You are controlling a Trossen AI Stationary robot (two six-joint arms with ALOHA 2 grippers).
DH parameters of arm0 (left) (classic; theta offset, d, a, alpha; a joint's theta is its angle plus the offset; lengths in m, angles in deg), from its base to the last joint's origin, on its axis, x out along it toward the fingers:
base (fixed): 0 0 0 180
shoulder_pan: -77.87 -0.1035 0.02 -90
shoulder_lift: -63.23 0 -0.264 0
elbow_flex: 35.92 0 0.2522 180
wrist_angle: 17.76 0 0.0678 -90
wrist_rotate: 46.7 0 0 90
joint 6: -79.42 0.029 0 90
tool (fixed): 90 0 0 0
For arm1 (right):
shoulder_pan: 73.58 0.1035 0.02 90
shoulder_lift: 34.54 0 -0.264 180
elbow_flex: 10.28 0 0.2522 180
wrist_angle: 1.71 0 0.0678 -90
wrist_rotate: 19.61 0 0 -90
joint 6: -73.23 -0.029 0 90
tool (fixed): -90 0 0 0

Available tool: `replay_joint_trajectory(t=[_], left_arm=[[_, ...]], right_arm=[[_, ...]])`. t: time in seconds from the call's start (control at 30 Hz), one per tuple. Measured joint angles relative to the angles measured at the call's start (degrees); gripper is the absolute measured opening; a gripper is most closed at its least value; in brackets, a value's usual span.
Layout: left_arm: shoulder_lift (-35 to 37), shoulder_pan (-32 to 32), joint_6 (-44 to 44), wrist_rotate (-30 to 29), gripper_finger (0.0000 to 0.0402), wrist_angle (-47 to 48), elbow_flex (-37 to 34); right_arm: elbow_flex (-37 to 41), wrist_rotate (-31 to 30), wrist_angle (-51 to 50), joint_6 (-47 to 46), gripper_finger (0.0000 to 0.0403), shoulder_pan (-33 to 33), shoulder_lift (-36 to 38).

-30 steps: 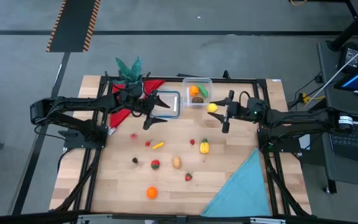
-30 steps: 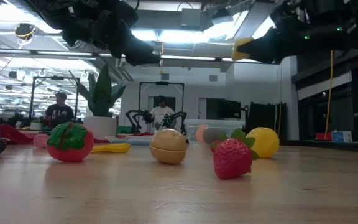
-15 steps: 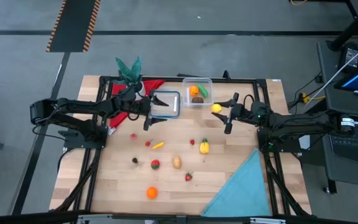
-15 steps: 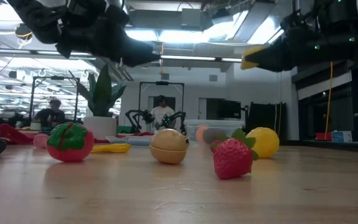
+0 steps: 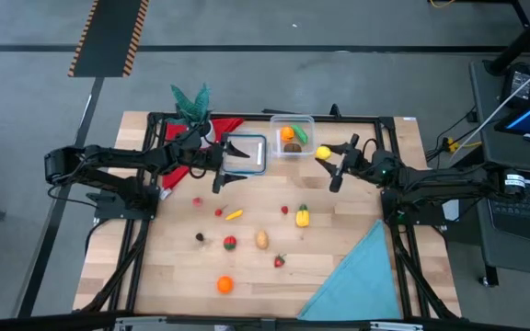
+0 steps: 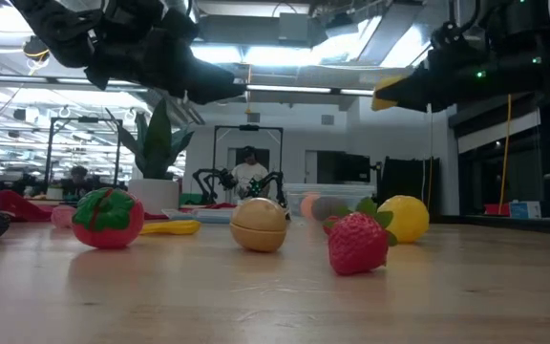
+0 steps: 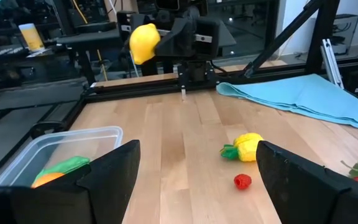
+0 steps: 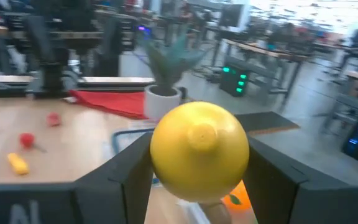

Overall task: Pick and placing Produce into tupperware
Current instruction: Put the lemon into the transparent bin

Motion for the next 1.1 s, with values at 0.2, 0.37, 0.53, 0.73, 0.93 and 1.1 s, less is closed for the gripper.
replay_joint_trajectory(t=[0.2,0.37,0.53,0.73,0.93,1.1], left_arm=[[0.0,0.0,0.02,0.0,0.0314,0.57,0.0],[0.0,0.0,-0.15,0.0,0.0314,0.52,0.0],[0.0,0.0,-0.14,0.0,0.0314,0.51,0.0],[0.0,0.0,0.11,-0.01,0.0314,0.46,0.0],[0.0,0.0,0.13,-0.02,0.0314,0.44,0.0],[0.0,0.0,0.15,-0.02,0.0314,1.11,0.0]], right_arm=[[0.0,-8.98,0.0,-2.48,0.0208,0.0,-0.04],[0.0,-9.53,-0.77,-2.97,0.0208,0.0,-0.04],[-0.02,-9.53,-2.13,-4.51,0.0208,0.0,-0.09],[-1.65,-9.51,-4.4,-4.49,0.0208,0.0,-0.28],[-8.85,-9.08,-14.11,-4.54,0.0208,-2.56,-3.62],[-13.93,-2.82,-17.32,-6.48,0.0208,-7.16,-7.0]])
